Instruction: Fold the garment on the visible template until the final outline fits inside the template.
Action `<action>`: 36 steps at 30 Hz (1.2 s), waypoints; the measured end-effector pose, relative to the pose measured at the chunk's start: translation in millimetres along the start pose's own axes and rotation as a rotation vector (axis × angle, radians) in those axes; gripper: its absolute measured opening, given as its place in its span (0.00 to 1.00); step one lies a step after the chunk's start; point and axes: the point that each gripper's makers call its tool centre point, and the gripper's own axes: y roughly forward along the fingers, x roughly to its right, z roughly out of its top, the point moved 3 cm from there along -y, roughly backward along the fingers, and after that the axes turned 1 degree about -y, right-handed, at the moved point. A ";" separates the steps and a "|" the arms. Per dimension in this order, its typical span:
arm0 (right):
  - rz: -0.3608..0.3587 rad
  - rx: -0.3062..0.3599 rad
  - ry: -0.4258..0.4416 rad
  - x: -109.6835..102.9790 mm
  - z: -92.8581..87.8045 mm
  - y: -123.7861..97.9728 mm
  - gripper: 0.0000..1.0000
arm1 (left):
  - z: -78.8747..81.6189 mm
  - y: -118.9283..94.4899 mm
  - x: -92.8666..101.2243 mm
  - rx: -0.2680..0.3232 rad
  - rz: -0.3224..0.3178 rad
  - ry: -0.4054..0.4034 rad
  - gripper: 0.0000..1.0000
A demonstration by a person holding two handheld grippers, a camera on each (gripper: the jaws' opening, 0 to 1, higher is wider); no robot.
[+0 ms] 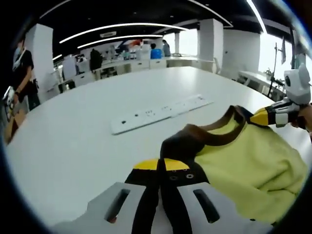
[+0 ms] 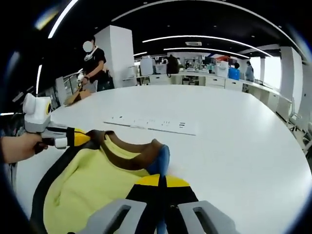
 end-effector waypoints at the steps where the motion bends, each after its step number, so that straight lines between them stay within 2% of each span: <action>1: 0.001 0.000 -0.006 0.5 0.0 1.0 0.00 | -0.1 1.1 0.4 -0.002 -0.001 0.002 0.00; 4: 0.024 -0.019 -0.022 0.9 -3.1 5.1 0.00 | -0.9 3.7 -0.3 -0.006 0.002 0.018 0.00; 8: 0.027 -0.015 -0.034 3.3 -1.2 3.2 0.00 | -0.9 1.9 -2.8 -0.009 0.015 0.021 0.06; 10: 0.048 -0.008 -0.027 2.8 2.0 -0.2 0.08 | -1.1 -1.7 -3.4 -0.013 0.016 -0.004 0.06; 14: 0.076 0.003 -0.007 1.9 7.7 -8.3 0.22 | 3.5 -10.9 -3.3 0.018 0.021 -0.011 0.22; 16: 0.098 0.014 0.007 0.3 11.0 -13.2 0.29 | 6.1 -15.4 -3.3 0.032 0.020 -0.009 0.35; 19: 0.140 0.023 0.064 -0.9 15.5 -23.6 0.40 | 11.0 -25.5 -1.1 0.060 0.005 -0.015 0.48; 22: 0.152 0.016 0.037 -1.2 15.9 -33.8 0.46 | 12.5 -34.9 1.9 0.070 -0.013 -0.005 0.58; 25: 0.180 0.020 0.053 -2.5 17.0 -44.6 0.54 | 14.3 -45.3 5.2 0.092 -0.030 -0.001 0.69; 30: 0.224 0.009 0.066 -6.9 15.0 -62.8 0.62 | 16.2 -62.6 11.3 0.111 -0.071 -0.008 0.82; 33: 0.243 -0.002 0.103 -7.6 9.3 -75.0 0.62 | 16.0 -74.9 16.0 0.120 -0.096 0.004 0.89; 36: 0.245 -0.017 0.117 -7.4 2.2 -84.1 0.62 | 14.0 -84.9 21.4 0.126 -0.116 0.001 0.91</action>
